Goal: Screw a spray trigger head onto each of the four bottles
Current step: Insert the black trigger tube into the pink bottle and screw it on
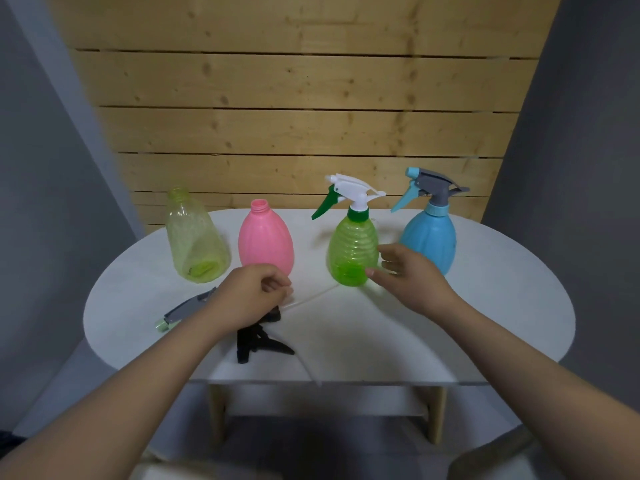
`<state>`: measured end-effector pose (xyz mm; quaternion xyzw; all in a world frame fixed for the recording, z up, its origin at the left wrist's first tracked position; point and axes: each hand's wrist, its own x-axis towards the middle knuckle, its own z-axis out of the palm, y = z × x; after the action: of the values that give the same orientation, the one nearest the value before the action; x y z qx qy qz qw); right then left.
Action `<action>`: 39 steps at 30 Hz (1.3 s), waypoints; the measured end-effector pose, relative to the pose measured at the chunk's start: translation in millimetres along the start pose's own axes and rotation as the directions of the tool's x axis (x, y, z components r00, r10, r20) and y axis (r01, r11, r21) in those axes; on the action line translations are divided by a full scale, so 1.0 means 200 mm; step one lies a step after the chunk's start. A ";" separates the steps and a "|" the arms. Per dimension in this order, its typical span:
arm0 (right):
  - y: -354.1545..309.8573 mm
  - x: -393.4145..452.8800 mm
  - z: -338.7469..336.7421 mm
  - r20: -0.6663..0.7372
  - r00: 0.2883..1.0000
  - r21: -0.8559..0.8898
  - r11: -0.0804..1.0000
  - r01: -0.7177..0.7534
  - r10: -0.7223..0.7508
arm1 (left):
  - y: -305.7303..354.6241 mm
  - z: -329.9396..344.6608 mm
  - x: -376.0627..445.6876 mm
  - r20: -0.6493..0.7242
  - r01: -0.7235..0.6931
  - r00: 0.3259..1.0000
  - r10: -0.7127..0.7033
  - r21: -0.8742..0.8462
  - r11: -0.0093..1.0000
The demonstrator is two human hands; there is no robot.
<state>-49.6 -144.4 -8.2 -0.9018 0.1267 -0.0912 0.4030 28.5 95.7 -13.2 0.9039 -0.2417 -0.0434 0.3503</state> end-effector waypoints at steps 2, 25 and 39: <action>-0.01 -0.05 -0.02 0.016 1.000 0.058 0.998 -0.009 0.008 | -0.01 -0.02 -0.02 -0.023 0.011 1.000 -0.010 0.074 0.997; -0.20 -0.02 0.24 0.217 0.973 0.120 0.991 0.061 -0.086 | -0.09 -0.01 -0.11 0.098 0.091 0.985 -0.145 0.424 0.901; -0.35 -0.02 0.30 0.129 0.979 0.292 0.950 0.113 -0.156 | -0.11 -0.25 -0.21 0.044 0.147 0.989 -0.143 -0.093 0.985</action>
<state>-26.0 -56.6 4.7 -0.8457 0.0196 -0.0674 0.5289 13.5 160.5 6.6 0.9003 -0.1794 -0.0969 0.3846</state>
